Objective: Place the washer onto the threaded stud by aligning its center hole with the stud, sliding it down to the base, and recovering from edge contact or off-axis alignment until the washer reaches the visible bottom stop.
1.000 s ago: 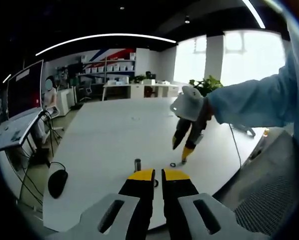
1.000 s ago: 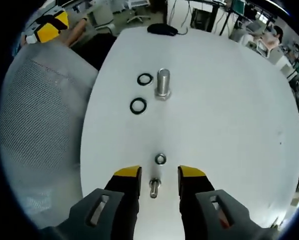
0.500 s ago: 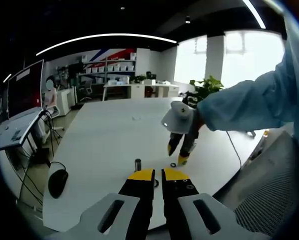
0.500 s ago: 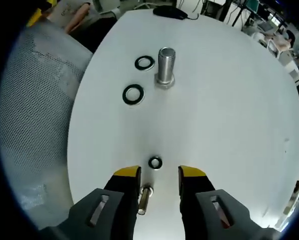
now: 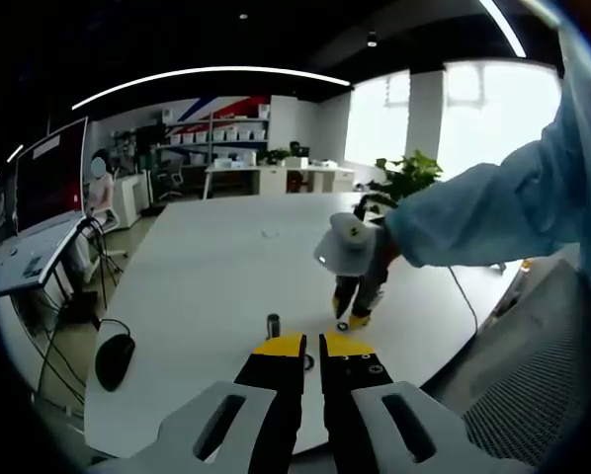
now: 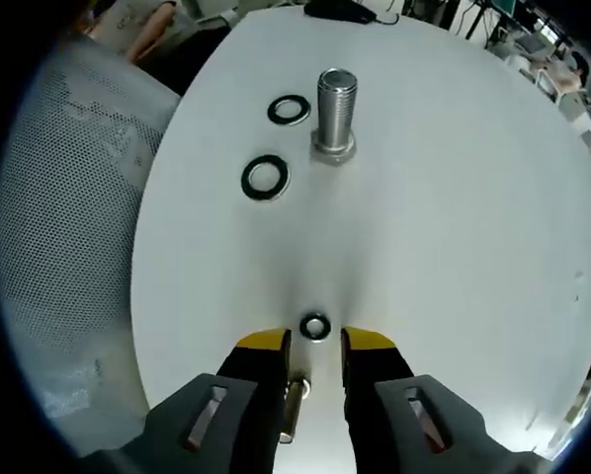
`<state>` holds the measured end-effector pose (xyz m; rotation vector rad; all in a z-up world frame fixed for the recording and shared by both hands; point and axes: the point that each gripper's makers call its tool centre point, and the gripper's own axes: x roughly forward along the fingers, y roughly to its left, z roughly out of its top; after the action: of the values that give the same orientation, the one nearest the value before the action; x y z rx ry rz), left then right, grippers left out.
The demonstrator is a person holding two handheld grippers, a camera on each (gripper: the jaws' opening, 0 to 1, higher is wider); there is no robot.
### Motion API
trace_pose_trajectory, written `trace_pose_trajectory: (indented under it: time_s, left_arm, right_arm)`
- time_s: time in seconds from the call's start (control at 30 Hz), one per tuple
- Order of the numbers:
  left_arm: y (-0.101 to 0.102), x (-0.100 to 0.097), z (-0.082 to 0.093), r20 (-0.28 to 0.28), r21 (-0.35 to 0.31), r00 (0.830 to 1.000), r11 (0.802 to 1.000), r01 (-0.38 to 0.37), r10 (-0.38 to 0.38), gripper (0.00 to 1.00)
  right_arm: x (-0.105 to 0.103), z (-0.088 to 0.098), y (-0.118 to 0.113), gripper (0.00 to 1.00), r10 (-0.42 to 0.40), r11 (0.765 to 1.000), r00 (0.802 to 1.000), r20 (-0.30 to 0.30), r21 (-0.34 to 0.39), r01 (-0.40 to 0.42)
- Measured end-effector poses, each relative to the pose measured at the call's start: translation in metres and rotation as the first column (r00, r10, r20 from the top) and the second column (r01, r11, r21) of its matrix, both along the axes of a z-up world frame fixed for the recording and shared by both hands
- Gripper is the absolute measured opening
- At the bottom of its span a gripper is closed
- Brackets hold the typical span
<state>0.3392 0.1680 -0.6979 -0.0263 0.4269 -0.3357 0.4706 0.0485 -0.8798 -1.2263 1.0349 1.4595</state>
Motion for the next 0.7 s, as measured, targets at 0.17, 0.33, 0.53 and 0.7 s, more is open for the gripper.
trace_pose_trajectory:
  time_s: [0.17,0.33,0.53,0.7]
  left_arm:
    - [-0.0001,-0.0001,-0.0006,-0.003,0.002,1.000,1.000,0.001,-0.001,0.03]
    - [-0.0003,-0.0003,-0.0008,-0.003,0.002,1.000,1.000,0.002,-0.002,0.03]
    - [-0.0005,-0.0005,-0.0009,-0.004,0.003,1.000,1.000,0.004,-0.004,0.03]
    - [-0.0005,-0.0006,-0.0010,-0.005,0.003,1.000,1.000,0.004,-0.004,0.03]
  right_arm:
    - [0.0016,0.0009,0.0019,0.21,-0.004,1.000,1.000,0.012,0.007,0.004]
    - [0.0031,0.0001,0.0026,0.18,0.014,1.000,0.999,0.044,0.003,-0.014]
    - [0.0019,0.0003,0.0029,0.15,0.028,1.000,0.999,0.044,0.003,-0.028]
    - [0.0026,-0.0001,0.0028,0.15,0.001,1.000,0.999,0.040,0.013,-0.001]
